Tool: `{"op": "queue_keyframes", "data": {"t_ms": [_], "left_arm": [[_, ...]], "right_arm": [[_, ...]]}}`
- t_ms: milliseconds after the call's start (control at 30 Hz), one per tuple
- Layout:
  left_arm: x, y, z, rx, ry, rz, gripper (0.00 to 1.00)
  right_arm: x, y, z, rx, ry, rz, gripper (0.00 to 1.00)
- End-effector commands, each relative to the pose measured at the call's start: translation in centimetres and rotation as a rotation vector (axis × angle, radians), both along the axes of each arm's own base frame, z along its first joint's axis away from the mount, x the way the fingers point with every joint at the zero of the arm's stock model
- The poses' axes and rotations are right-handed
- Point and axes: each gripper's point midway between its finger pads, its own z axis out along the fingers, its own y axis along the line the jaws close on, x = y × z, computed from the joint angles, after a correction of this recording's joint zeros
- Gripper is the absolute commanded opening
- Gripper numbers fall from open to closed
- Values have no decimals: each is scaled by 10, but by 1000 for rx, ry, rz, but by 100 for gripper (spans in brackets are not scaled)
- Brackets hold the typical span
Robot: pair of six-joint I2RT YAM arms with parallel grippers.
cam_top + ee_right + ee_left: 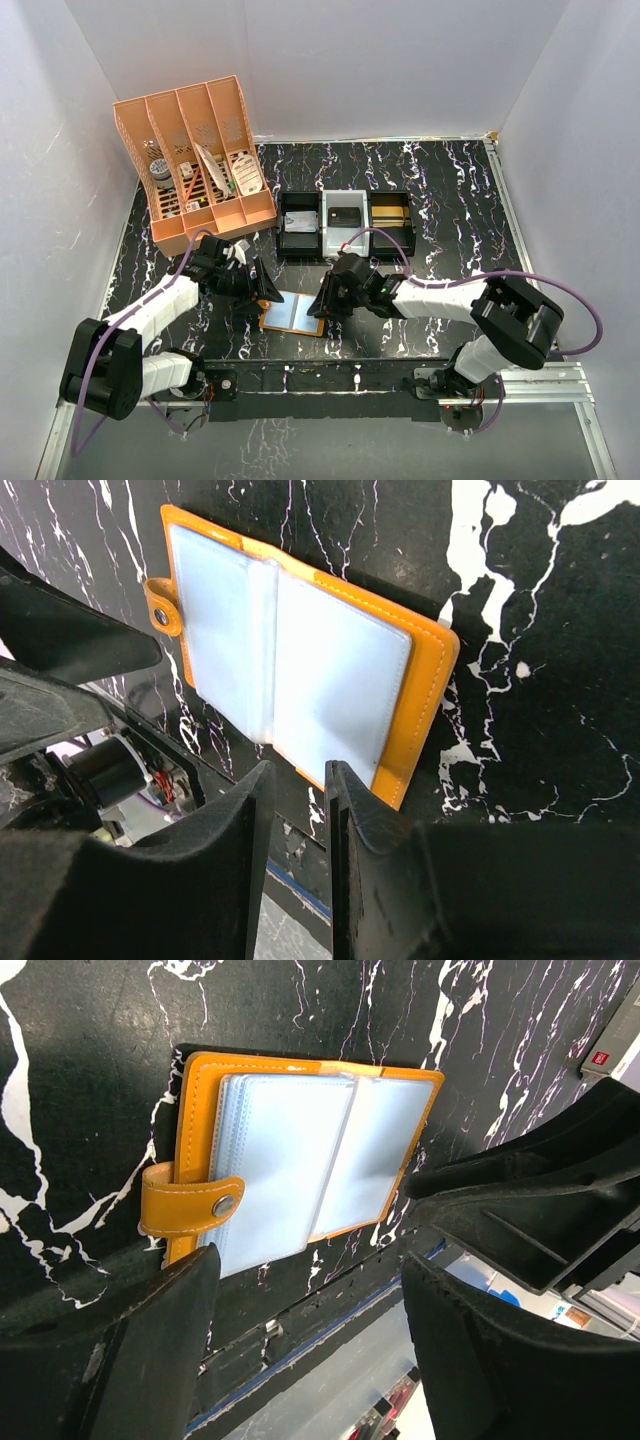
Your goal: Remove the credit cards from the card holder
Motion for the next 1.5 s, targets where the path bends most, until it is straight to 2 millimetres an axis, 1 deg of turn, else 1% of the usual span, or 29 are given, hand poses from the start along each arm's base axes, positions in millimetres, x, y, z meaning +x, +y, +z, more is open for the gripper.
{"op": "queue_keyframes", "data": {"t_ms": [0,133,300,400,600,733,800,867,900,967,1067,1133,1200,1267,1300,1333,1467], "left_arm": [[-5,-4,-1,-20,21,-24,70],[-4,1,-7,21,30,-16,68],[-5,2,-11,41,36,-17,66],[-8,-2,-13,31,39,-33,65],[-12,-3,-23,36,79,-46,57],[-15,-1,-31,70,100,-46,56],[-18,-2,-34,74,112,-51,56],[-21,-3,-38,77,122,-54,55],[-22,-4,-40,79,128,-56,55],[-25,-4,-43,83,133,-59,53],[-25,-5,-44,86,131,-56,51],[-24,-4,-43,92,126,-56,51],[-22,-3,-41,103,117,-51,51],[-18,0,-38,129,98,-38,52],[-15,2,-36,142,85,-30,56],[-13,5,-34,160,74,-20,58],[-6,15,-30,225,39,10,62]], "right_arm": [[16,9,14,10,-37,-60,25],[16,4,8,-20,-25,-79,25],[15,-5,0,-68,-13,-97,25],[14,-2,-3,-61,-6,-87,24],[17,6,-12,-73,6,-66,23],[15,11,-18,-64,26,-48,21],[13,17,-16,-25,33,-40,19],[12,22,-12,18,34,-31,14],[12,26,-9,42,35,-24,11],[13,38,2,118,18,-2,0],[13,50,16,219,12,22,0],[14,52,17,236,21,19,0],[15,50,10,210,39,8,0],[18,40,-1,148,56,-21,0],[18,34,-4,120,60,-37,0],[19,28,-7,92,58,-52,0],[20,7,-13,17,46,-95,0]]}}
